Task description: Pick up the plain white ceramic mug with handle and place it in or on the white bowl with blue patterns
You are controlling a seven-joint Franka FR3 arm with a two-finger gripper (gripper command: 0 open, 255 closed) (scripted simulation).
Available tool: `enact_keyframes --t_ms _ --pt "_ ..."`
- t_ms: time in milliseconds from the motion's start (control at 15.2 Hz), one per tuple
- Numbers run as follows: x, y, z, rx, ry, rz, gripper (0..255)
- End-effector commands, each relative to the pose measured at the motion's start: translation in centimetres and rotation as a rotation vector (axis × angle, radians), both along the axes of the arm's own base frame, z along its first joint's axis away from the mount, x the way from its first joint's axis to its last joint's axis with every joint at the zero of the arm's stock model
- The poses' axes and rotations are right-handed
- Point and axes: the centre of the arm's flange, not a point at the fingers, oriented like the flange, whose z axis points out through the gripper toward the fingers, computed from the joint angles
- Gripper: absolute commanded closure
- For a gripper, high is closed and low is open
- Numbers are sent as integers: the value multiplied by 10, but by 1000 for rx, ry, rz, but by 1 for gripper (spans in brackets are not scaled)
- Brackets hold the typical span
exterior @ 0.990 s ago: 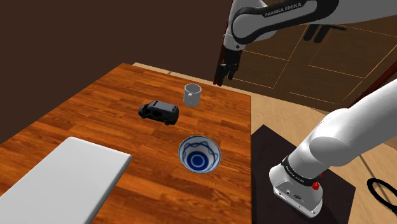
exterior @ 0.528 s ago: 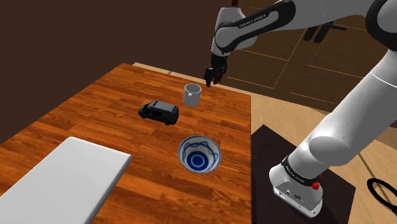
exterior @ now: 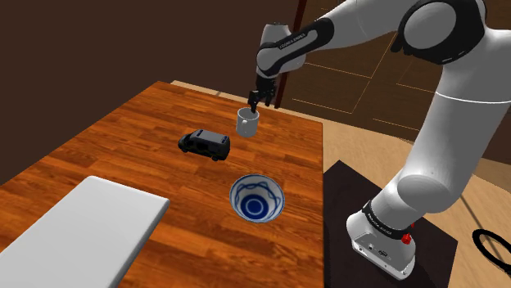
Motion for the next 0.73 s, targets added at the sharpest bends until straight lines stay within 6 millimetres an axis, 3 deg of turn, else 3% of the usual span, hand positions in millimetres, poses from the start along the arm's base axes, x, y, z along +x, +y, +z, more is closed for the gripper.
enact_keyframes --t_ms 0,528,660 --pt "21 -3 -16 -1 -8 -7 0" --pt "25 -4 -59 -1 -9 -8 0" --pt "25 -4 -59 -1 -9 -8 0"
